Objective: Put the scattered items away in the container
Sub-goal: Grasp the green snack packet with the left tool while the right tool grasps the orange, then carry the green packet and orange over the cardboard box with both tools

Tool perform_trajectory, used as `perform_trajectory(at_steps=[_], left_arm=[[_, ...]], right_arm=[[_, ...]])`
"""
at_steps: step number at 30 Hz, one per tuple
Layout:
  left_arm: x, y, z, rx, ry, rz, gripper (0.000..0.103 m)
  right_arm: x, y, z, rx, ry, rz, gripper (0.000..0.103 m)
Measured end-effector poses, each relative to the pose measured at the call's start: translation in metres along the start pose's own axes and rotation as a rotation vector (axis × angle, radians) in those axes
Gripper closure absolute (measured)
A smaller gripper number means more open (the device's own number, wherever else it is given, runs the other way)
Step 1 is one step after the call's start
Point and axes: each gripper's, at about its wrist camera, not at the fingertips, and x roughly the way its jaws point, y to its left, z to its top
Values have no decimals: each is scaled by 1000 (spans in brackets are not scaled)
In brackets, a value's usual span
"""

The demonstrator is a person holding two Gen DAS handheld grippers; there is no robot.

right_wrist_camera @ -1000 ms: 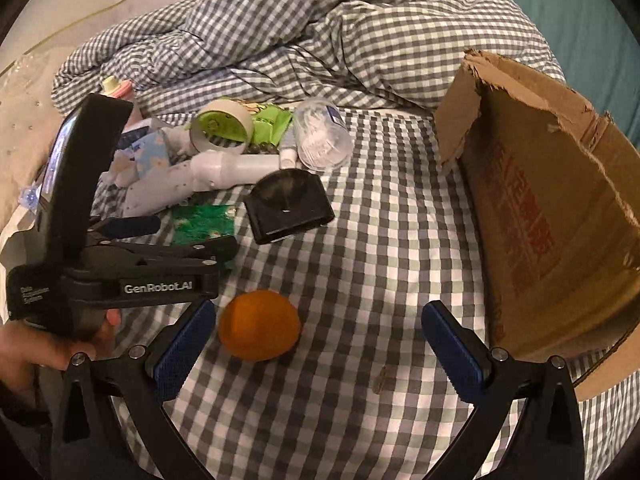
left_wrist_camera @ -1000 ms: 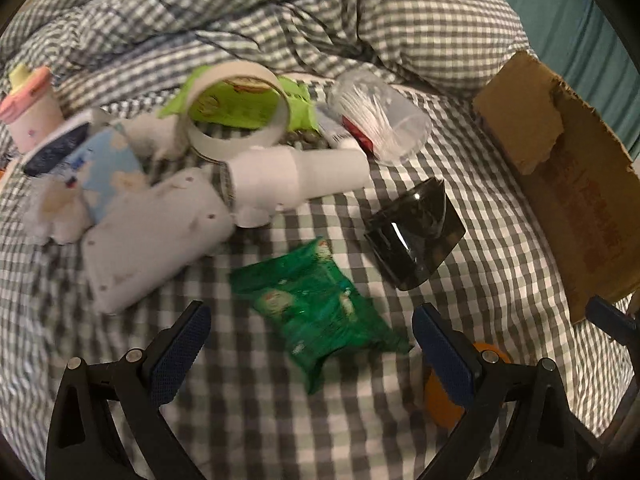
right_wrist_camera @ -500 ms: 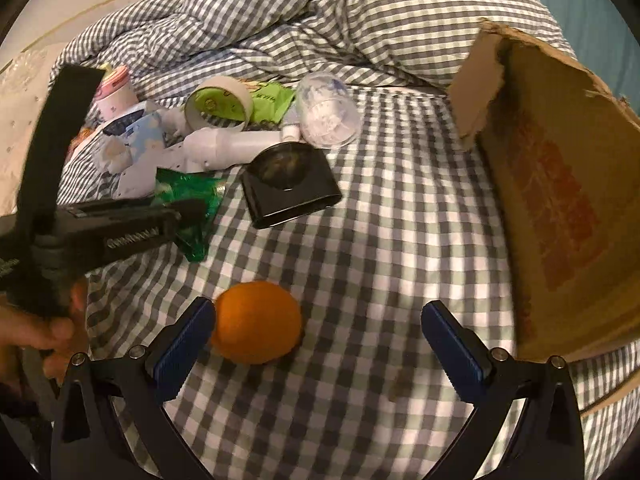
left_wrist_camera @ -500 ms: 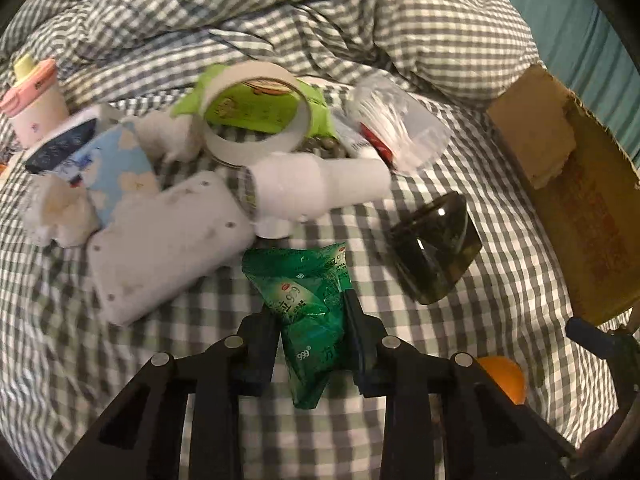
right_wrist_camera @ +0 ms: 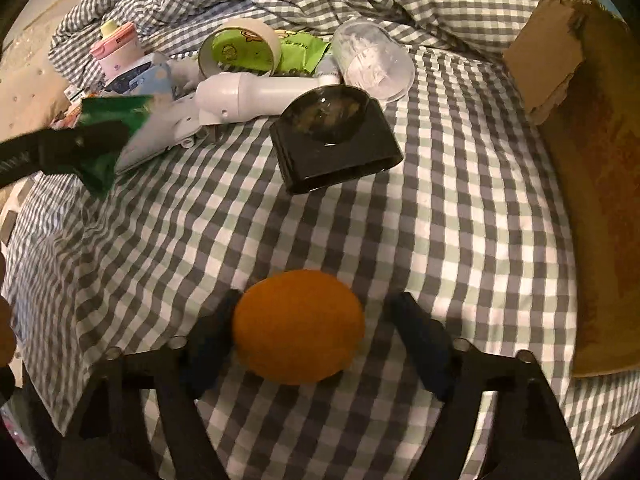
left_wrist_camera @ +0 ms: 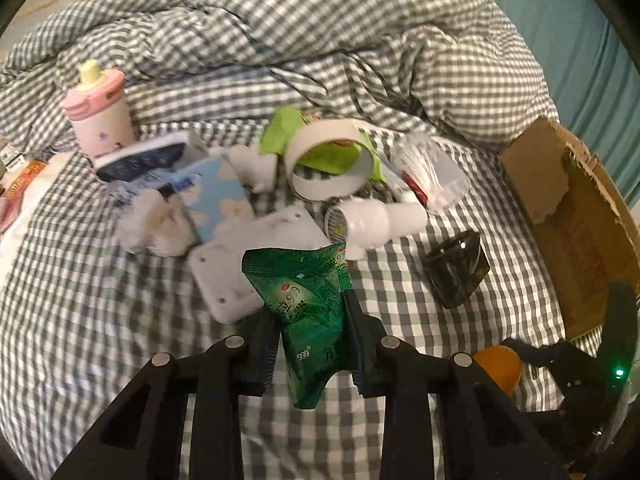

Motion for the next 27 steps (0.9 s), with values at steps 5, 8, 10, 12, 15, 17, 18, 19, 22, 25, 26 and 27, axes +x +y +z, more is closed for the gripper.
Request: perform_trajectory(at_steps=[5, 8, 10, 12, 15, 17, 18, 19, 22, 25, 26, 27], left_arm=[[-13, 6, 3, -14, -19, 8, 73], [-20, 4, 4, -12, -31, 5, 73], [-26, 1, 6, -10, -40, 0, 73], [-32, -2, 6, -8, -49, -3, 73], [-45, -9, 7, -1, -68, -10, 73], [-56, -14, 9, 4, -84, -13, 73], [-61, -17, 10, 6, -93, -15, 73], [-68, -20, 10, 10, -103, -17, 73], [-85, -28, 12, 18, -132, -21, 73], [-103, -39, 12, 30, -161, -24, 73], [-110, -43, 12, 35, -171, -26, 73], [-118, -47, 13, 40, -182, -28, 73]], right_arm=[[-7, 5, -2, -9, -1, 13, 47], [-19, 3, -2, 2, -30, 22, 48], [-31, 2, -1, 3, -52, 23, 48], [-44, 1, -1, 5, -76, 21, 48], [-64, 1, 0, 11, -116, 23, 48], [-78, 3, -1, 13, -144, 23, 48], [-86, 3, -1, 14, -158, 25, 48], [-95, 2, -2, 15, -174, 26, 48], [-121, -2, -5, 21, -222, 25, 48], [-147, -8, -8, 29, -269, 20, 48], [-155, -10, -9, 30, -283, 18, 48], [-163, -12, -10, 33, -299, 16, 48]])
